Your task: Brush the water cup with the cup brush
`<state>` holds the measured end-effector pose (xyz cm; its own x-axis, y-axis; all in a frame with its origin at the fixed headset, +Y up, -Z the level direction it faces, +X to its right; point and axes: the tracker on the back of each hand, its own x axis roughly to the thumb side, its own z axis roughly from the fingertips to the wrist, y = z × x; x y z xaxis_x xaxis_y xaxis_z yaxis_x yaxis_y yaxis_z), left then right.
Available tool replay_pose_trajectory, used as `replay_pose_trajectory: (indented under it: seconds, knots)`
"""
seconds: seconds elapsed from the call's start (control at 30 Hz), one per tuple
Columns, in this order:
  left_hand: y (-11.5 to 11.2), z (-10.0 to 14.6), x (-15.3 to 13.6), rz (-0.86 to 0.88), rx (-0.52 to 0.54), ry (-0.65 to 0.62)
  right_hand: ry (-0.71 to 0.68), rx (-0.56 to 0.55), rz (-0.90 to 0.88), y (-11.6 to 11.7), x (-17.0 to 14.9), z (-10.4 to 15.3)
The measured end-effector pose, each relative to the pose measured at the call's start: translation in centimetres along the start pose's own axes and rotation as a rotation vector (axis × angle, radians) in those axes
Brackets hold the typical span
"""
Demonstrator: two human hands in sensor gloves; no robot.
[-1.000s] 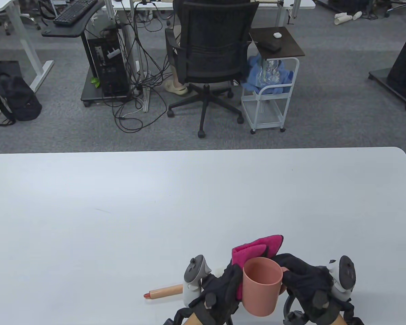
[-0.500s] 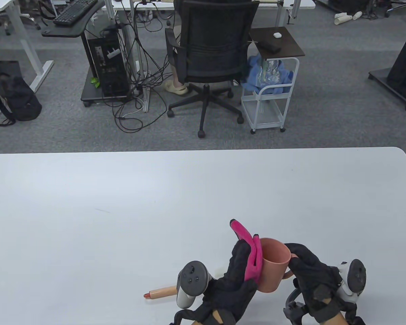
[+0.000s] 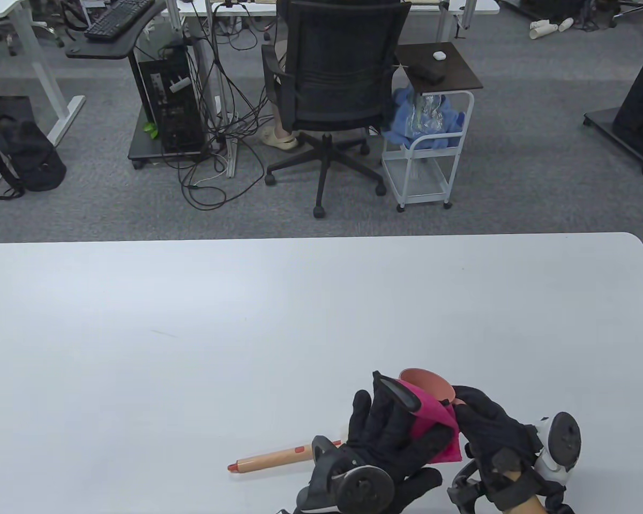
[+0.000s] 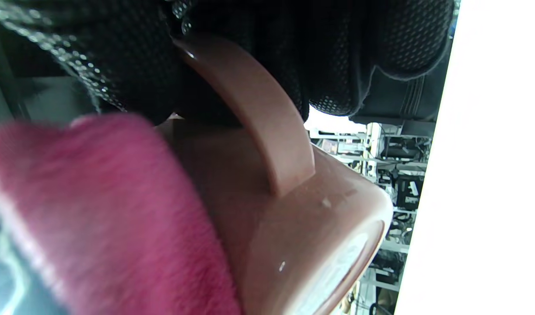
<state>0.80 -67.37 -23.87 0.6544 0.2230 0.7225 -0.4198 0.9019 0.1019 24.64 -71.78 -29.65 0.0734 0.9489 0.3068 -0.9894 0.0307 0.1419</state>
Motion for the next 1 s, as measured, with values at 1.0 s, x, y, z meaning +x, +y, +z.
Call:
replay_pose_trajectory:
  seconds: [1.0]
  knots:
    - [-3.1,0.8,-6.2,1.418,-0.039,0.057,-0.077,0.268,-0.274,2.9,1.1,-0.3]
